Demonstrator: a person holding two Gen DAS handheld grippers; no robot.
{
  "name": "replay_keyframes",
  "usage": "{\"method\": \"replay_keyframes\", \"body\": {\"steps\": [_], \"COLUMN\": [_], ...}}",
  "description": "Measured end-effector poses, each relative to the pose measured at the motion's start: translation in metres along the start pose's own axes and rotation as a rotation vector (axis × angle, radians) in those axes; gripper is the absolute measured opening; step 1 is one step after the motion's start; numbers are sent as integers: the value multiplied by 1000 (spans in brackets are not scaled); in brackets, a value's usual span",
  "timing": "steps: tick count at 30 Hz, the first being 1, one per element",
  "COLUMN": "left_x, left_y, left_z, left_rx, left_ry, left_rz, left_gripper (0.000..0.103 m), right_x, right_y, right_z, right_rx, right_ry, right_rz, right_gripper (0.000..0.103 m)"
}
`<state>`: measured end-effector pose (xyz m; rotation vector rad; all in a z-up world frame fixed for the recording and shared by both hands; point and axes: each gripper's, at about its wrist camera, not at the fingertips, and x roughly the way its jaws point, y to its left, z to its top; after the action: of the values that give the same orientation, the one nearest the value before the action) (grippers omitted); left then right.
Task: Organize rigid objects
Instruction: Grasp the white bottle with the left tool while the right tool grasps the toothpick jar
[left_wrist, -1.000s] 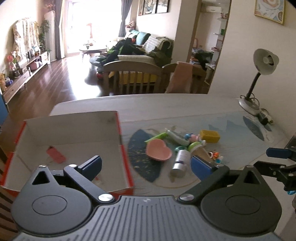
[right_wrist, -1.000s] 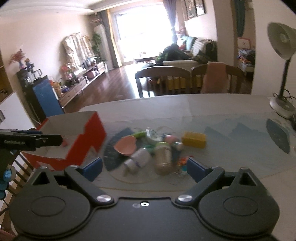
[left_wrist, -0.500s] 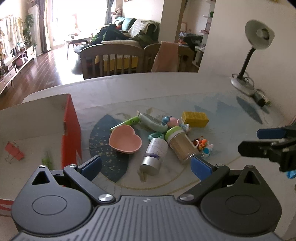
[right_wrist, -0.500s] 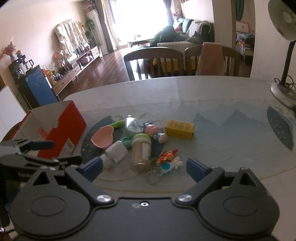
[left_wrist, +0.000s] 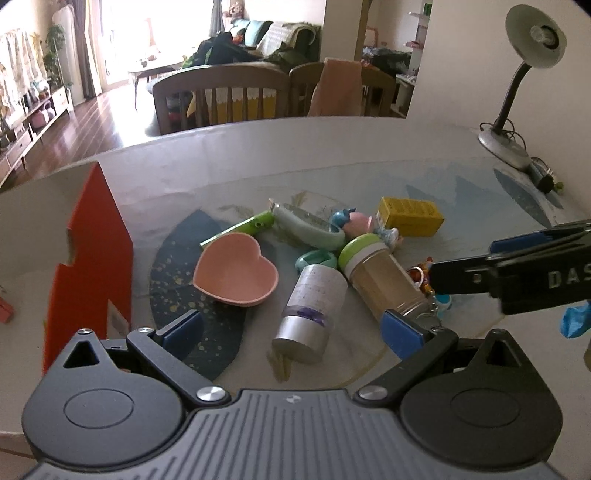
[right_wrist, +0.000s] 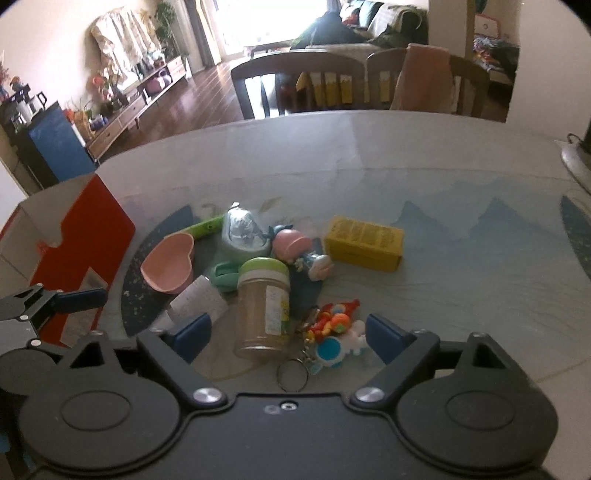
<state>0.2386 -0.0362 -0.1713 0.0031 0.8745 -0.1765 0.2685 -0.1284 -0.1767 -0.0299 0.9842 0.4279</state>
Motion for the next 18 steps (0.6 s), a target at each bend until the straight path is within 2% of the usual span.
{"method": "replay_keyframes", "body": {"steps": [8,10,18], "left_x": [23,29,40], "left_y": [9,10,-2], "left_z": [2,2,1], "left_rx": [-43,-41,45], "left_ry": [32,41,39], "left_rz": [-16,-21,-18], "left_gripper": [102,98,66], "right_x": [31,37,55], "right_y": [9,9,13], "right_z": [11,12,13], "right_rx": [-45,-50,-74], "right_ry": [47,60,89], "right_rz": [-1,-5,-22], "right_gripper": [82,78,69]}}
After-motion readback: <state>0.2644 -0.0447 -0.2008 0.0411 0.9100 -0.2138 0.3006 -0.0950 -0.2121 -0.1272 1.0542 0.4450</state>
